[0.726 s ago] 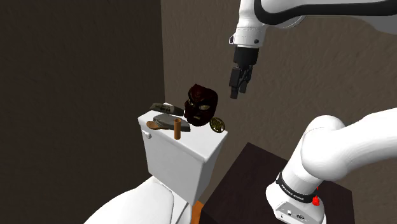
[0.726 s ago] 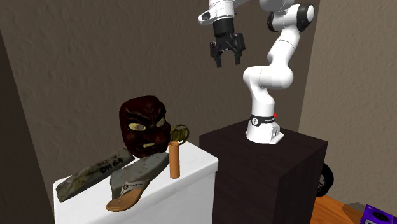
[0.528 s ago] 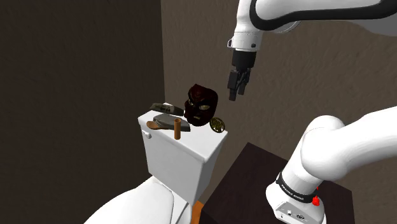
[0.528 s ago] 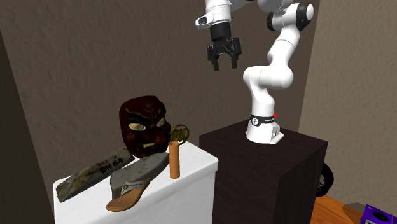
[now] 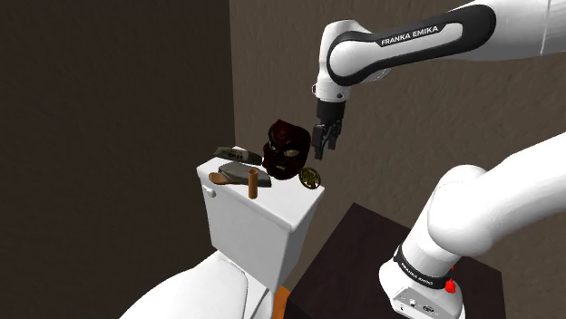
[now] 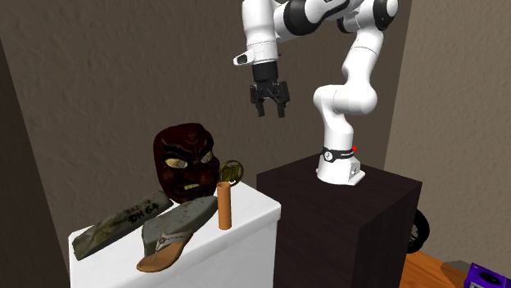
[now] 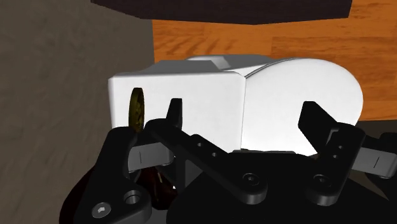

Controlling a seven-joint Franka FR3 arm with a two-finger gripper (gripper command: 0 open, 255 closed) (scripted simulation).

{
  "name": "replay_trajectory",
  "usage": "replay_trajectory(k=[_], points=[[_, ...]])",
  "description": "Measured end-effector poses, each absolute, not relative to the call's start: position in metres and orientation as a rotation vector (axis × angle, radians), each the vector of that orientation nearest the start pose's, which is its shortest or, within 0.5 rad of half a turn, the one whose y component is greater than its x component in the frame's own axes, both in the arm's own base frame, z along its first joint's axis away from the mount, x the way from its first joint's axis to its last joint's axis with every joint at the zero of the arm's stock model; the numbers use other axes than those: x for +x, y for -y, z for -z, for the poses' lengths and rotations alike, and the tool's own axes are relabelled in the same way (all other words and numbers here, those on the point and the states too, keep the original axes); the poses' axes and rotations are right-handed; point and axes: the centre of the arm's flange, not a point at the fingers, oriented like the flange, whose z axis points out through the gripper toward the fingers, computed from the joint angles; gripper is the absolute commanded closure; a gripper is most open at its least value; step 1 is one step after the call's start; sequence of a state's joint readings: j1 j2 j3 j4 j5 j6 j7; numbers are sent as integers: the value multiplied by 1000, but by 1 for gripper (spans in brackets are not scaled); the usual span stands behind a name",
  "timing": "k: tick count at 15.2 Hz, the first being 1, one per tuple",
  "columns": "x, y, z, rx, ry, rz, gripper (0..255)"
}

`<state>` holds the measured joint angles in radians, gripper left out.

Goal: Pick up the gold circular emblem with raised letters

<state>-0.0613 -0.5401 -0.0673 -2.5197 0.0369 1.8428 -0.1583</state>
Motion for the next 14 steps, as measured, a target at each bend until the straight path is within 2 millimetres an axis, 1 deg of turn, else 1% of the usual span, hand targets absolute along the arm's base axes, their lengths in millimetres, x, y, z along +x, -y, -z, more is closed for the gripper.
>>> replay_trajectory(k=[3, 5, 7, 10, 12, 14], points=[[382, 63, -423, -3065, 32, -208, 0], [389, 72, -401, -3076, 22, -218, 0], [399, 84, -379, -3088, 14, -228, 0], [411, 97, -342, -3104, 0, -244, 0], [427, 109, -327, -3116, -8, -253, 0], [433, 122, -305, -3127, -18, -264, 0]])
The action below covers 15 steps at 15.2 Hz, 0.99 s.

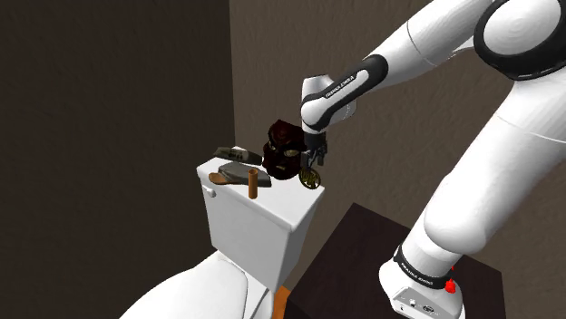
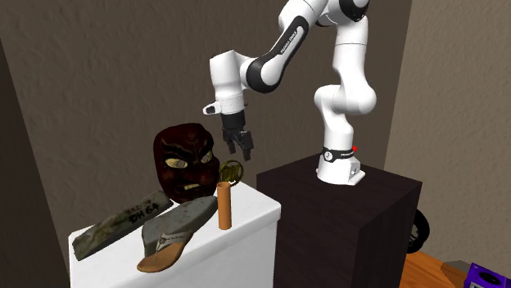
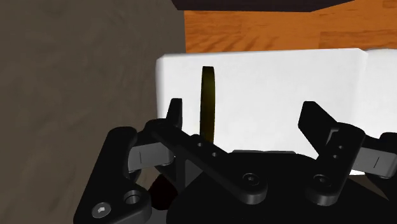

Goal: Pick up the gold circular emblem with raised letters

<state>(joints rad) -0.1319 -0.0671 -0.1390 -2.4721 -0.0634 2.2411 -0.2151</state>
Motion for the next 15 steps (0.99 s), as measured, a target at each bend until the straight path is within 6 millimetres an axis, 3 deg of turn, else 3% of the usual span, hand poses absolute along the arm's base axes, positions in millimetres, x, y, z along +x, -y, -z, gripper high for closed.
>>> replay_trajectory(k=[3, 11, 12, 15], points=[[446, 138, -276, -3143, -29, -270, 0], [457, 135, -270, -3165, -164, -149, 0], [457, 135, -270, -3167, -173, -140, 255], [456, 135, -270, -3166, -134, -136, 255]])
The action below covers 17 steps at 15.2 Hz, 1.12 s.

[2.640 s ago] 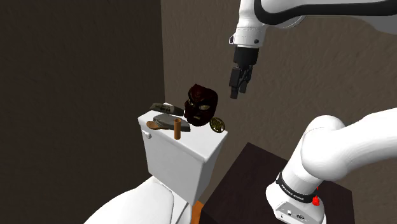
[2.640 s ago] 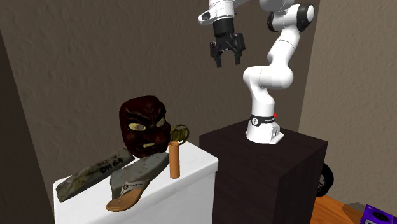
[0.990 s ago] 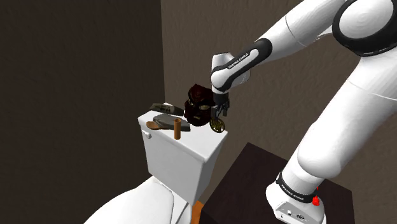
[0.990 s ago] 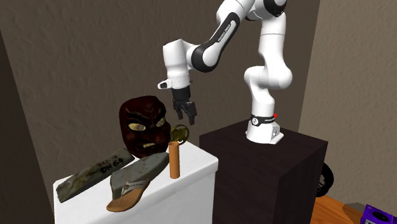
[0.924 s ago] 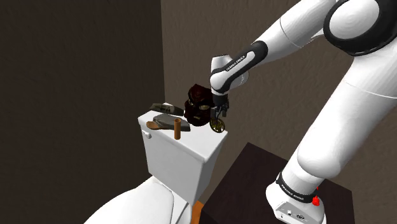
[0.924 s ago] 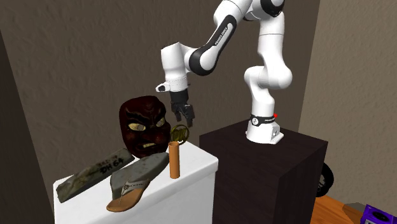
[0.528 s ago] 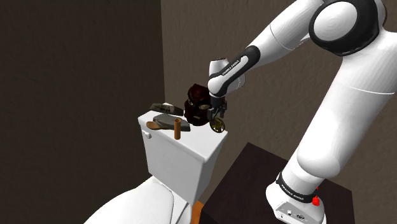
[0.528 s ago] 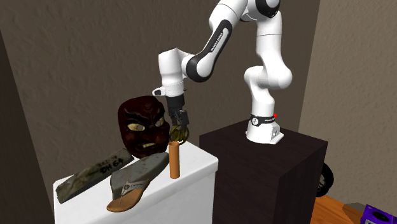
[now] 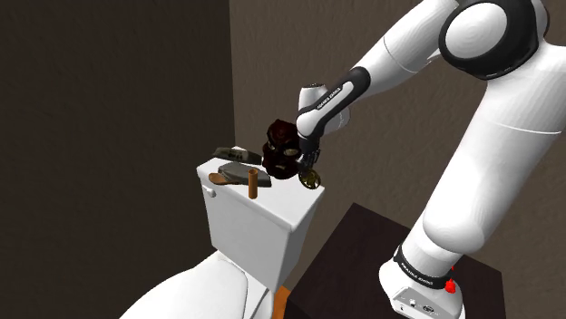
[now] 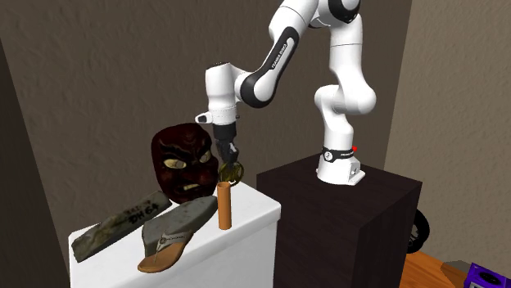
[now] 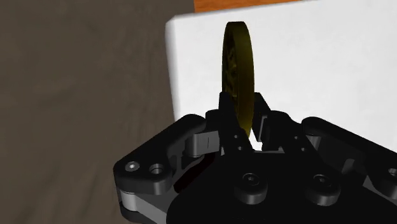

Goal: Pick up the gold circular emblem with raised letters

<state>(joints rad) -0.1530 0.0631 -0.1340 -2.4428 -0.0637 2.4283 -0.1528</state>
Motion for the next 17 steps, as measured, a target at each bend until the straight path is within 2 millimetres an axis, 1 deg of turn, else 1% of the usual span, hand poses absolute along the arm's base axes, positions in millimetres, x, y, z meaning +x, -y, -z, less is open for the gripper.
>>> replay_trajectory(k=[2, 6, 8, 10, 11, 14, 17], points=[[464, 134, -270, -3166, -174, -114, 255], [467, 134, -270, -3166, -192, -108, 255], [461, 136, -269, -3177, -100, -90, 255], [458, 137, -270, -3175, -43, -120, 255], [458, 138, -270, -3176, -34, -118, 255], [457, 138, -274, -3160, -15, -209, 255], [451, 138, -279, -3150, -8, -264, 255]])
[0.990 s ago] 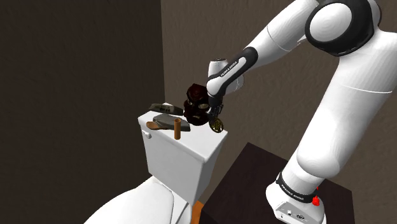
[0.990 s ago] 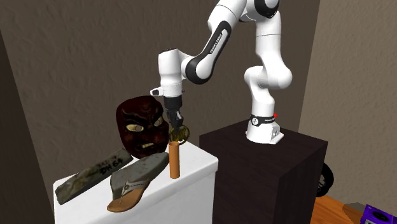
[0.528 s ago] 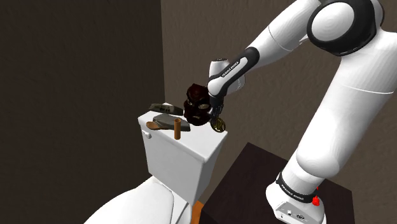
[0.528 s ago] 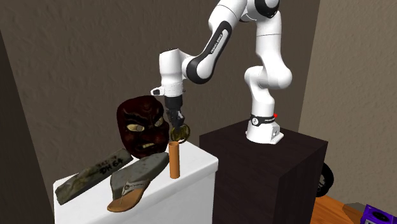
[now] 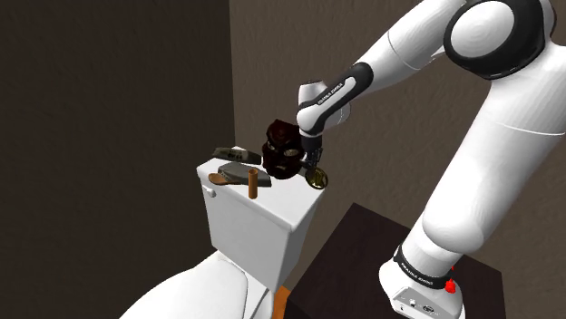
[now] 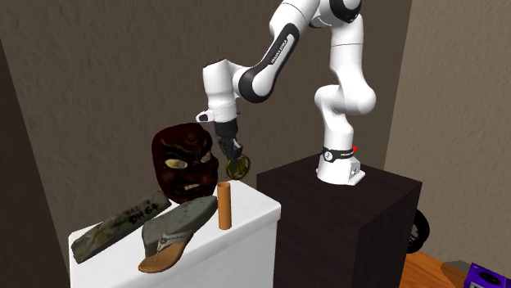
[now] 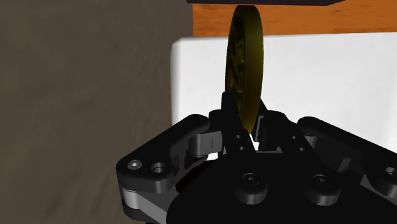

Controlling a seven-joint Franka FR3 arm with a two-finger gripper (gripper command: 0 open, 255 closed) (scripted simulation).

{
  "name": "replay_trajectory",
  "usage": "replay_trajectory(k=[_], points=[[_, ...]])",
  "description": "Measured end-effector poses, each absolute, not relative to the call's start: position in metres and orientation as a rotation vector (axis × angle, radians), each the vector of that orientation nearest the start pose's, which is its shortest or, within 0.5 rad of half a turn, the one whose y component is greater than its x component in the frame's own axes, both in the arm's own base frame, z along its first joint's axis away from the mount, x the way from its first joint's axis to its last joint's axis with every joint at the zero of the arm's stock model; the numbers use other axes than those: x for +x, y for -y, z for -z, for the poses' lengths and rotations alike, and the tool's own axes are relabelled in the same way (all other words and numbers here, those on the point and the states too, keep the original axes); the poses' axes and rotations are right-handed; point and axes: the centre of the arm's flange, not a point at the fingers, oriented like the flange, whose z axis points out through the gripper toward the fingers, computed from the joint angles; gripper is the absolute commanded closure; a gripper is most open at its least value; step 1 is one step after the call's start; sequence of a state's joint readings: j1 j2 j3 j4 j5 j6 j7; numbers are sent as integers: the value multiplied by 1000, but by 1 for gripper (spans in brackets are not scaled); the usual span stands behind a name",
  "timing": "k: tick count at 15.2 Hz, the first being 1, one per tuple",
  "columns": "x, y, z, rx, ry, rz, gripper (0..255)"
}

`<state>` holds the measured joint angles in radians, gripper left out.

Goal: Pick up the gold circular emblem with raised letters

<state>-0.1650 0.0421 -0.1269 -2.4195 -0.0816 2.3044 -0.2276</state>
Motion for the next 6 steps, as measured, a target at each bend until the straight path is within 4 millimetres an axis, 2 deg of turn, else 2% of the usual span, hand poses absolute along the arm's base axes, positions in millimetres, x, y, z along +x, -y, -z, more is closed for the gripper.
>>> replay_trajectory(k=[6], points=[[449, 137, -302, -3141, -14, -298, 255]])
